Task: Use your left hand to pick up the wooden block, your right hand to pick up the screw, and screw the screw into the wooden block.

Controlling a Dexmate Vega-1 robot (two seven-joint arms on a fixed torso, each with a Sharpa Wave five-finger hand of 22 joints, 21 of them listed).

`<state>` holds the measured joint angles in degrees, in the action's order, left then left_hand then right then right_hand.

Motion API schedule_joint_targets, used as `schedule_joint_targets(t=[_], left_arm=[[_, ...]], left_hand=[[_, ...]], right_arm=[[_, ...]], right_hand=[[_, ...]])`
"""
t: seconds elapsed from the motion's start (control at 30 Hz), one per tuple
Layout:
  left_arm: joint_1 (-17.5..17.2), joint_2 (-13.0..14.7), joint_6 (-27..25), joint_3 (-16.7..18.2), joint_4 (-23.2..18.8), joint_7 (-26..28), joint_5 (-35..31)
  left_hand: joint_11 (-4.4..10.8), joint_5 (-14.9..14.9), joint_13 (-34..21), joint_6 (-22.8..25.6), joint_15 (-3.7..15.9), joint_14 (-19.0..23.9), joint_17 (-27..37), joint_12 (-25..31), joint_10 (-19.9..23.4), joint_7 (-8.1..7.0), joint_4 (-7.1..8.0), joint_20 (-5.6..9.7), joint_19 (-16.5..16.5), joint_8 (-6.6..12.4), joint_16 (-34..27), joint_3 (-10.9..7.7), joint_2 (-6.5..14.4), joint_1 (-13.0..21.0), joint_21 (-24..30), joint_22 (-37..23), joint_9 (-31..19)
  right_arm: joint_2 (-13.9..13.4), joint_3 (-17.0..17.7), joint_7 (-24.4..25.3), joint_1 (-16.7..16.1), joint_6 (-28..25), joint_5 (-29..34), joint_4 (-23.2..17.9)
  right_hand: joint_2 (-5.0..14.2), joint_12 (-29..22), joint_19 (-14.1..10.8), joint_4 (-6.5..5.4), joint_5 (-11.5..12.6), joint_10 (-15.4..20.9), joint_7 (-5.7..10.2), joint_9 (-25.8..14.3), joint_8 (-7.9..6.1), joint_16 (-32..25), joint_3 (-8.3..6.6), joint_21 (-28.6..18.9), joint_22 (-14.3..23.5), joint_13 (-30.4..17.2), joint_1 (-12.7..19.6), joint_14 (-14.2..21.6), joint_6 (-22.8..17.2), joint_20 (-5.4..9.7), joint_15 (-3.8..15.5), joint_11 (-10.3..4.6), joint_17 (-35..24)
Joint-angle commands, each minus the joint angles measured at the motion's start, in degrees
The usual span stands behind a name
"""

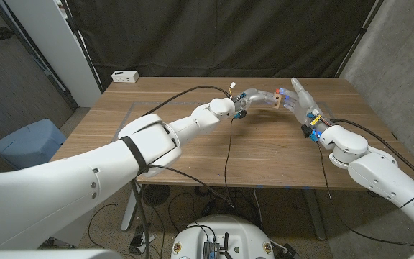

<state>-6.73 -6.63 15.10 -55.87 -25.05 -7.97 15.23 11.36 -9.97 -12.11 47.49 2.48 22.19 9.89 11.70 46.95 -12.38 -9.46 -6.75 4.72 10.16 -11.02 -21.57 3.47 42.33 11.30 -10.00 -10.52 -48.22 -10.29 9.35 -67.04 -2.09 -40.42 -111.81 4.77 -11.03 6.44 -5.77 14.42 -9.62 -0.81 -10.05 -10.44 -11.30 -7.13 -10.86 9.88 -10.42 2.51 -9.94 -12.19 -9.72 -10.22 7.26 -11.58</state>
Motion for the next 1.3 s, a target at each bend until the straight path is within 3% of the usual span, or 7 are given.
schedule_joint_targets(t=[0.03, 0.73, 1.3], left_arm=[[0.4, -0.2, -1.1, -0.2, 0.0, 0.3, 0.1], [0.1, 0.4, 2.2, -0.3, 0.0, -0.3, -0.5], [-0.5, 0.7, 5.2, 0.1, 0.0, -1.4, -0.9]], left_hand=[[-0.16, -0.3, -0.1, 1.5, 3.87, 0.7, 0.1, 0.1, 0.0, -0.52, 0.74, -0.1, 0.6, 0.68, -0.1, -1.06, 0.7, -0.1, 0.1, -0.2, -0.2], [-0.08, -0.3, -0.1, 1.5, 3.86, 0.7, 0.1, 0.2, 0.0, -0.52, 0.75, -0.07, 0.6, 0.68, -0.1, -1.09, 0.7, -0.1, 0.1, -0.2, -0.2], [-0.12, -0.3, -0.1, 1.5, 3.83, 0.7, 0.1, 0.1, 0.0, -0.52, 0.76, -0.1, 0.6, 0.67, -0.1, -1.09, 0.7, -0.2, 0.1, -0.2, -0.2]], right_arm=[[-0.6, 0.5, 0.4, -0.9, -0.6, 0.2, -1.5], [-0.2, 2.8, 1.3, -2.8, 0.4, 0.0, -1.0], [0.2, 3.1, 0.4, -1.8, 0.5, -0.3, 1.5]], right_hand=[[0.46, -0.4, 0.1, -0.43, 0.3, -8.4, -0.04, -0.1, -0.28, -0.4, -0.04, -0.3, 0.1, -0.1, -0.2, -11.4, -0.7, -0.03, 0.29, -0.16, -0.1], [0.52, -0.4, -0.1, -0.45, 0.4, -8.1, -0.15, -0.1, -0.14, -0.4, -0.14, -0.3, 0.0, -0.1, 0.0, -11.2, -0.5, -0.01, 0.26, -0.09, -0.1], [0.39, 0.0, 0.0, -0.47, 0.4, -8.8, 0.11, -0.1, 0.21, -0.3, -0.13, -0.2, 0.0, -0.1, 0.1, -11.4, 0.5, -0.17, 0.26, -0.33, -0.1]])
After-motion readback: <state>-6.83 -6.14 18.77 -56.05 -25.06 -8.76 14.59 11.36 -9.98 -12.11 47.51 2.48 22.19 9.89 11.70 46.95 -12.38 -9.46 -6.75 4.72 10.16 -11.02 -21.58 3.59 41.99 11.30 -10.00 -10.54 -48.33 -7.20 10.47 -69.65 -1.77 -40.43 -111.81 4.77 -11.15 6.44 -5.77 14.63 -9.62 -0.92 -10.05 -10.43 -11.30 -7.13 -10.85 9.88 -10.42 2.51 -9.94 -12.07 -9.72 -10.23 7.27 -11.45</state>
